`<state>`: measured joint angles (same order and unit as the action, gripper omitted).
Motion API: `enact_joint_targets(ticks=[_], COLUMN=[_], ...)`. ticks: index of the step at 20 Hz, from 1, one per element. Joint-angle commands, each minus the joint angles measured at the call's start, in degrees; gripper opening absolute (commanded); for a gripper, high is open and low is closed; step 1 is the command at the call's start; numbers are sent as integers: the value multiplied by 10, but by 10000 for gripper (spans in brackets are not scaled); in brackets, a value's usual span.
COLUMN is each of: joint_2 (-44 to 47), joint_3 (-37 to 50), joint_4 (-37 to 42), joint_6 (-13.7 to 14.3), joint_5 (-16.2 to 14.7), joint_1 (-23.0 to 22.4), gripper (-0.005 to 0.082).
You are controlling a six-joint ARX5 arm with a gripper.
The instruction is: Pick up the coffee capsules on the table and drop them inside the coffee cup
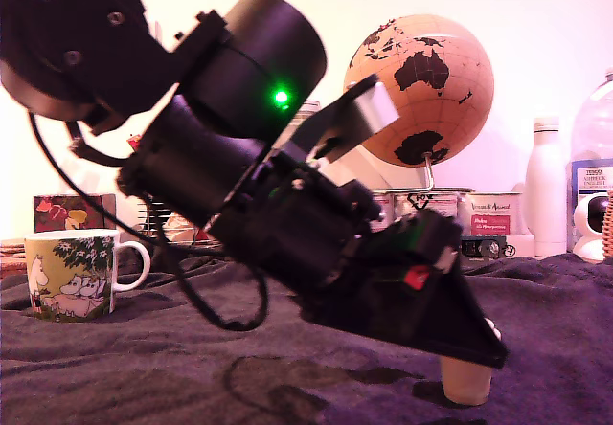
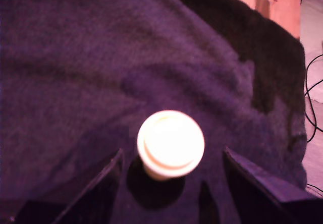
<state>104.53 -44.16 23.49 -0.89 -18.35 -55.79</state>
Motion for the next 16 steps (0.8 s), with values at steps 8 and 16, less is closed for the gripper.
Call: enact_joint_targets(ticks=[8, 16], joint_2=[21, 42], joint_3=[-13, -50], joint_4=[1, -42], joint_6=[10, 16], joint_5=[-3, -7], joint_1=[-3, -10], gripper=[566, 566])
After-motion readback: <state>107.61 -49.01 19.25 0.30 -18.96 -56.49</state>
